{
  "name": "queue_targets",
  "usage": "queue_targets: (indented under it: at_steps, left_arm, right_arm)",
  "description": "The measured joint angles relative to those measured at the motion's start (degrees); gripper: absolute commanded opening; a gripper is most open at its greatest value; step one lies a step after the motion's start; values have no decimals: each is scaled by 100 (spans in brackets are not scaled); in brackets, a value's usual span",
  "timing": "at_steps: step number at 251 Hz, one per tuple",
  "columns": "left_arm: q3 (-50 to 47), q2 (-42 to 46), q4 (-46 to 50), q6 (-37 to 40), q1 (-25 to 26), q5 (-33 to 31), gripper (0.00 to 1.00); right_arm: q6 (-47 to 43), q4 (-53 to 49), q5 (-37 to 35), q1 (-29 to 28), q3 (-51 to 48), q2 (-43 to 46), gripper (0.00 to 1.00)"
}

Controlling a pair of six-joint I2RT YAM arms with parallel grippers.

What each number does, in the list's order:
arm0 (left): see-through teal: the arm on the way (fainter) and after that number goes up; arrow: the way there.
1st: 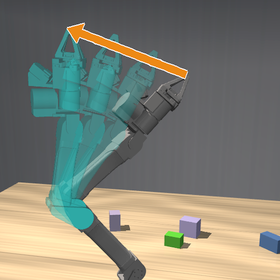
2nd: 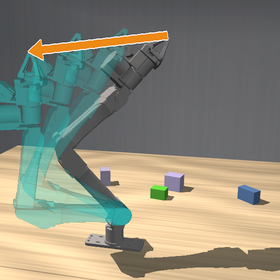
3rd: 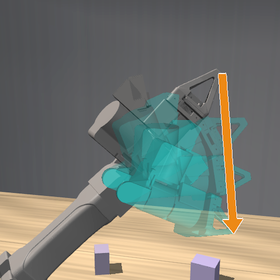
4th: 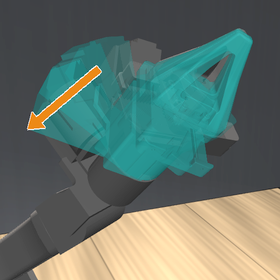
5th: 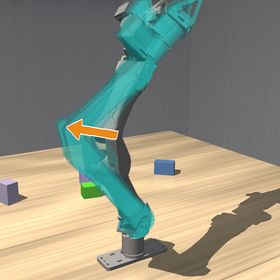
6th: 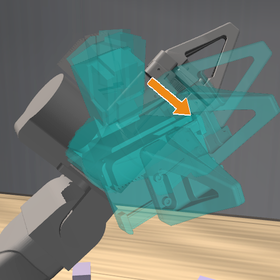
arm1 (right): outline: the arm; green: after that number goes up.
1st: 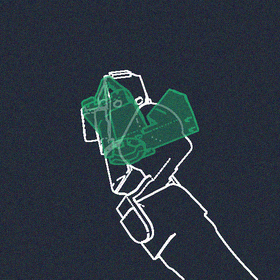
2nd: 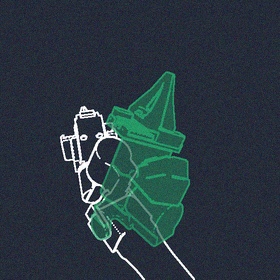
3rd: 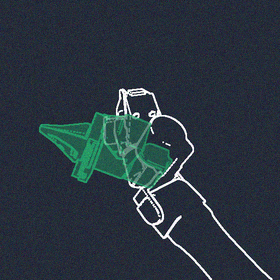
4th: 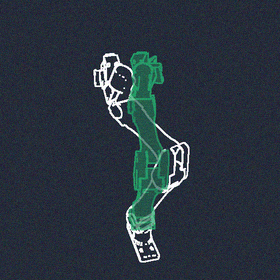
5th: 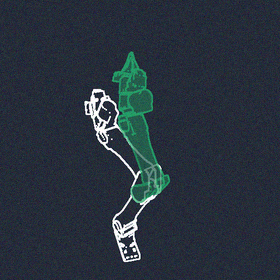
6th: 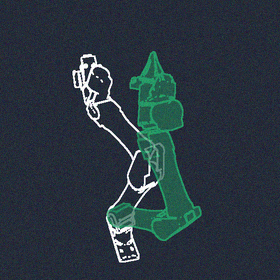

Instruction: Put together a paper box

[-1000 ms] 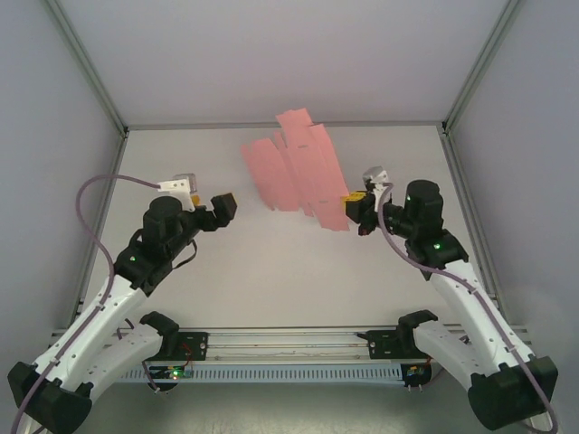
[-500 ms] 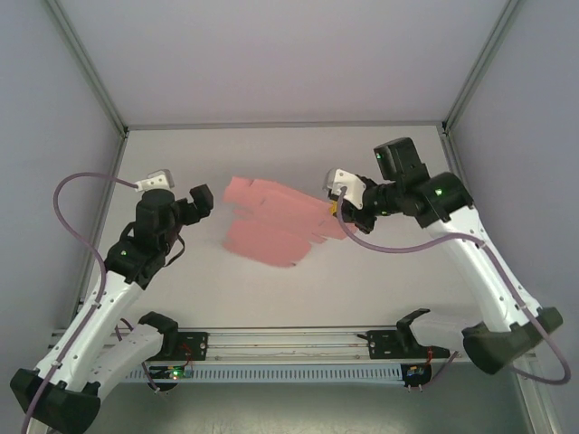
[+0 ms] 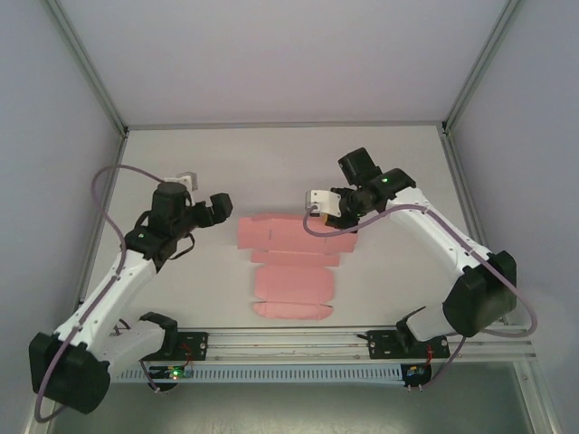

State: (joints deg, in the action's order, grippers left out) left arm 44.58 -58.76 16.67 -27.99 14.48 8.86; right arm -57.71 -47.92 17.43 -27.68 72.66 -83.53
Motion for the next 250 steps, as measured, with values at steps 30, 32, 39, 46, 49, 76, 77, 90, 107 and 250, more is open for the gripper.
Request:
queue_targets:
  at_steps: [30,32,39,46,49,76,77,90,107,250]
  left_arm:
    - [0,-472,-216,87,2,354,100]
    - [0,-498,-223,92,0,365,100]
    - [0,-595,-260,105,2,424,100]
    - [0,-682,-282,118,2,470,100]
    - [0,-721,-297,127,0,483,100]
    - [0,-1027,-354,225,0,662,100]
    - [0,-1034,-354,229,0,664,100]
    - [0,-1137,-382,262,0,737,100]
    - [0,-1222,-415,319,2,765,100]
    - [2,-2061,-905,623,2,1648,100]
  right_arm:
    - [-155,892,-492,-227,-330,-105,0]
    - [-175,966,-546,-254,-369,-120,0]
    - [-216,1161,-667,-308,-461,-146,0]
    - [-243,1349,-780,-363,-562,-170,0]
    - [-269,1456,-844,-391,-623,-186,0]
    - [-378,2184,-1178,-553,-1088,-212,0]
    - [-385,2232,-1191,-557,-1121,-210,0]
    - [-402,2529,-1220,-560,-1316,-195,0]
    - [-404,2896,-1228,-557,-1561,-131,0]
    - [-376,4249,-1311,-597,-2310,90,0]
